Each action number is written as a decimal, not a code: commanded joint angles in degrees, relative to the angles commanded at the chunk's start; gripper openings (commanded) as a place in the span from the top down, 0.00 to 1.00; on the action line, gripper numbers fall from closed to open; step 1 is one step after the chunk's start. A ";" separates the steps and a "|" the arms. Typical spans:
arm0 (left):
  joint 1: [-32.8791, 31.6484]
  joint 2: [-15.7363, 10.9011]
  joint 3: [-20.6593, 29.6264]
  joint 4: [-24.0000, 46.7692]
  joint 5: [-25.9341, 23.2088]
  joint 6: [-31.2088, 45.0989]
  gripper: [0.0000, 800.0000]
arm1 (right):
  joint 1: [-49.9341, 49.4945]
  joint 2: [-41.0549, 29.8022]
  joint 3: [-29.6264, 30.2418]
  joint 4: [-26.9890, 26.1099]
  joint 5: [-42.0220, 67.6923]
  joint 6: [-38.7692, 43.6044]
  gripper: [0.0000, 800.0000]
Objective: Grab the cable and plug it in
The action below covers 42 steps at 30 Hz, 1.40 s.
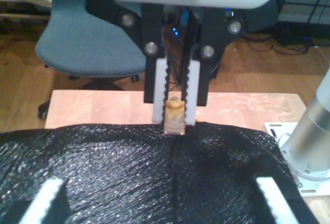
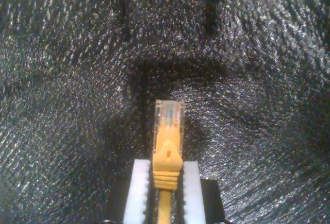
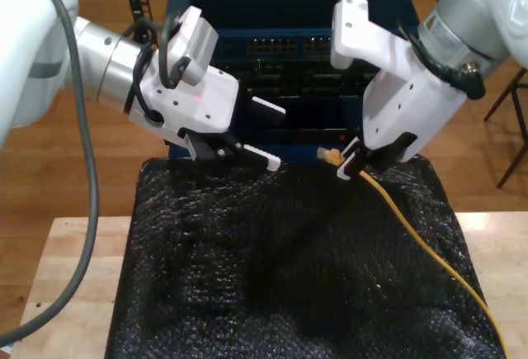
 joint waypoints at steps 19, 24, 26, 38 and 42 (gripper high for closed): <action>0.09 -0.44 0.44 0.00 1.32 2.20 0.14 | 0.62 0.97 -0.79 2.37 -0.09 0.09 0.99; 0.09 -0.44 0.53 0.00 1.32 2.29 0.14 | 0.97 2.64 -1.49 2.73 -0.18 0.09 0.99; 0.09 -0.44 0.53 0.00 1.32 2.20 0.15 | 1.05 2.90 -1.49 3.34 -0.18 0.09 0.99; 0.09 -0.44 1.67 0.00 1.32 2.20 0.20 | 3.60 4.31 -2.81 3.52 -0.53 0.18 0.99; 0.09 -0.44 1.67 0.00 1.32 2.20 0.22 | 3.60 4.57 -2.81 3.52 -0.53 0.18 0.99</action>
